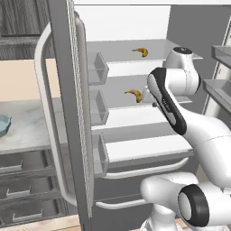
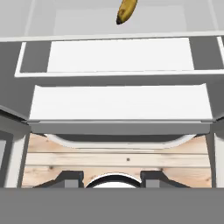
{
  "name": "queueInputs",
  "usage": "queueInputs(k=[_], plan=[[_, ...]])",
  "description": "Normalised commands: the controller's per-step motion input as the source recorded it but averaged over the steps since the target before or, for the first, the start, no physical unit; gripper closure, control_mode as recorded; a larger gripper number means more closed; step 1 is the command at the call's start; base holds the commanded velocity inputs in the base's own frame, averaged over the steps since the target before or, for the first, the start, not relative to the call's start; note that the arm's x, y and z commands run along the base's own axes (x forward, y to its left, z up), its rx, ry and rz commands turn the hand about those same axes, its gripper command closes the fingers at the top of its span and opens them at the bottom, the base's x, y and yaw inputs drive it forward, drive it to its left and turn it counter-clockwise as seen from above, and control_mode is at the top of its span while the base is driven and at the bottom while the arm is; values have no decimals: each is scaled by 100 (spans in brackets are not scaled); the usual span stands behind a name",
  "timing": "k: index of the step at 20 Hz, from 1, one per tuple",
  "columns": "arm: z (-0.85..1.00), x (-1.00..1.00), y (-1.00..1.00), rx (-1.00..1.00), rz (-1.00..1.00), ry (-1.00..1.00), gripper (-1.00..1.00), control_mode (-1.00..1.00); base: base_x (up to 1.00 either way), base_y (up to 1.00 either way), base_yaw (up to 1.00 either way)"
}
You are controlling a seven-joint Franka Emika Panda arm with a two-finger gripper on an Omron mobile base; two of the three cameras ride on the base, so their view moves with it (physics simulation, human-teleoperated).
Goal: Pick up both bananas from the fridge and place them inside the tupperware on the counter.
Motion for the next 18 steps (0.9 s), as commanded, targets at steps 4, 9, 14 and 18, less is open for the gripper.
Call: queueInputs(k=[4, 9, 14, 18], plan=[[0, 0, 0, 0, 0, -3, -100, -100, 0, 0, 0], [0, 0, 0, 0, 0, 0, -100, -100, 0, 0, 0], [0, 0, 0, 0, 0, 0, -100, -100, 0, 0, 0], [0, 21, 0, 0, 0, 11, -100, -100, 0, 0, 0]])
